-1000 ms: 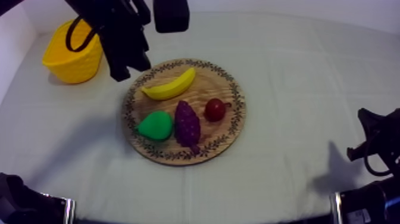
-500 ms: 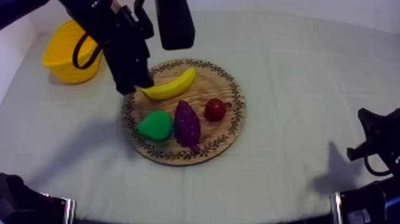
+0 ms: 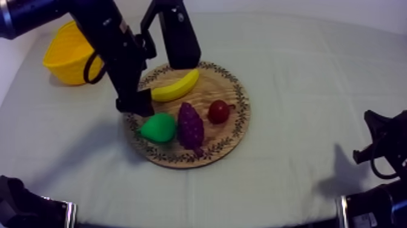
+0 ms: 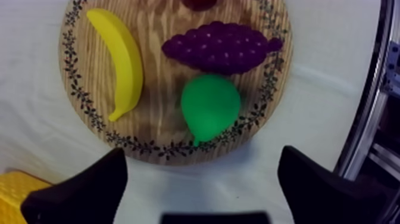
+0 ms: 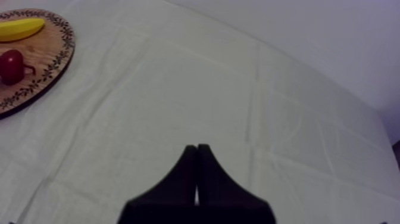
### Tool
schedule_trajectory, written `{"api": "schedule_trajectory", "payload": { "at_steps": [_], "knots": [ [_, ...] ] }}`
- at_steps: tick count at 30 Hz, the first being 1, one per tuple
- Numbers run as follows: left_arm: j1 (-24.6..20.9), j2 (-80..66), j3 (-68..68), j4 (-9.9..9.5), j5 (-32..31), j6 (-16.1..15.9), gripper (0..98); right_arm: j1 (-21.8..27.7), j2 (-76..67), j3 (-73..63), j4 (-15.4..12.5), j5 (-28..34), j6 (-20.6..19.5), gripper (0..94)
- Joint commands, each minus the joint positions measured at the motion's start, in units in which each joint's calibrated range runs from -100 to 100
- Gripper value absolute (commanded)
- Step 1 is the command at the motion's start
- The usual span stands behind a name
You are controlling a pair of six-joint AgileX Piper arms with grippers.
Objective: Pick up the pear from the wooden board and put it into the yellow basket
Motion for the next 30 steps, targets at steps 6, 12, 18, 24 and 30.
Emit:
{"api": "schedule_trajectory", "payload": {
  "at_steps": [6, 12, 18, 24, 30],
  "knots": [
    [-0.20, 4.77, 1.45, -0.09, -2.50, -0.73, 97.0, -0.01, -0.03, -0.02, 0.02, 0.02, 0.04, 0.4],
    [-0.78, 9.40, 2.84, 0.19, -5.34, -1.12, 97.0, -0.01, -0.03, -0.02, 0.02, 0.02, 0.03, 0.4],
    [-1.28, 13.61, 3.50, 0.68, -7.75, -1.58, 97.0, -0.01, -0.03, -0.02, 0.02, 0.02, 0.03, 0.4],
    [-1.36, 17.21, 3.63, 1.39, -9.54, -2.04, 97.0, -0.01, -0.03, -0.02, 0.02, 0.02, 0.03, 0.4],
    [-1.37, 20.73, 3.76, 1.98, -10.86, -2.52, 97.0, -0.01, -0.03, -0.02, 0.02, 0.02, 0.03, 0.4]
  ]
}}
